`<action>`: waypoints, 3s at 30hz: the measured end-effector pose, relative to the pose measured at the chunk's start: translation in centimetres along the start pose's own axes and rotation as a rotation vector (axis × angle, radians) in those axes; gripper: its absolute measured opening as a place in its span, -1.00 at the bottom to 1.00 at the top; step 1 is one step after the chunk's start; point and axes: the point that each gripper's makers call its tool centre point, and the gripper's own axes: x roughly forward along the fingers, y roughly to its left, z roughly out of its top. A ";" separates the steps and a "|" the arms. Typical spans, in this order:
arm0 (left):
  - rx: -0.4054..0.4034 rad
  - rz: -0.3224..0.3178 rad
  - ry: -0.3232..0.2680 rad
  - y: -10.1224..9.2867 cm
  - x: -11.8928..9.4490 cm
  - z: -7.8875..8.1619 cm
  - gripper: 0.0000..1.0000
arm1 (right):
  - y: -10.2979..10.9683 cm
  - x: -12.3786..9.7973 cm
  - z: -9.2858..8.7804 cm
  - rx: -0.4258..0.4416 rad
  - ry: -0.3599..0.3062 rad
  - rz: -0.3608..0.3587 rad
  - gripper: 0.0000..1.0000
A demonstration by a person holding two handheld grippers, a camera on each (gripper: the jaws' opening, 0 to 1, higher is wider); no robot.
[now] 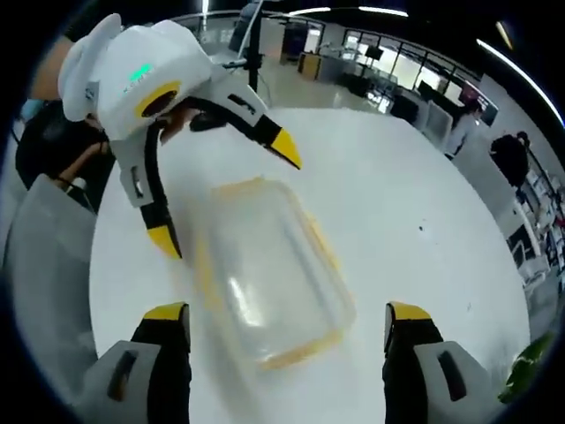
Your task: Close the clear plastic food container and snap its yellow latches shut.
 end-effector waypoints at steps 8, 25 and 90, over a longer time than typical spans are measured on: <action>-0.046 0.061 -0.060 0.0 -0.7 0.4 0.97 | 0.3 -0.8 0.7 0.069 -0.079 -0.026 0.84; -0.169 0.105 -0.169 -1.1 -2.0 1.3 0.96 | 0.4 -2.5 1.2 0.133 -0.209 -0.087 0.84; -0.426 0.180 -0.274 -7.4 -6.3 -3.1 0.94 | 4.1 -7.5 -3.6 0.245 -0.376 -0.219 0.81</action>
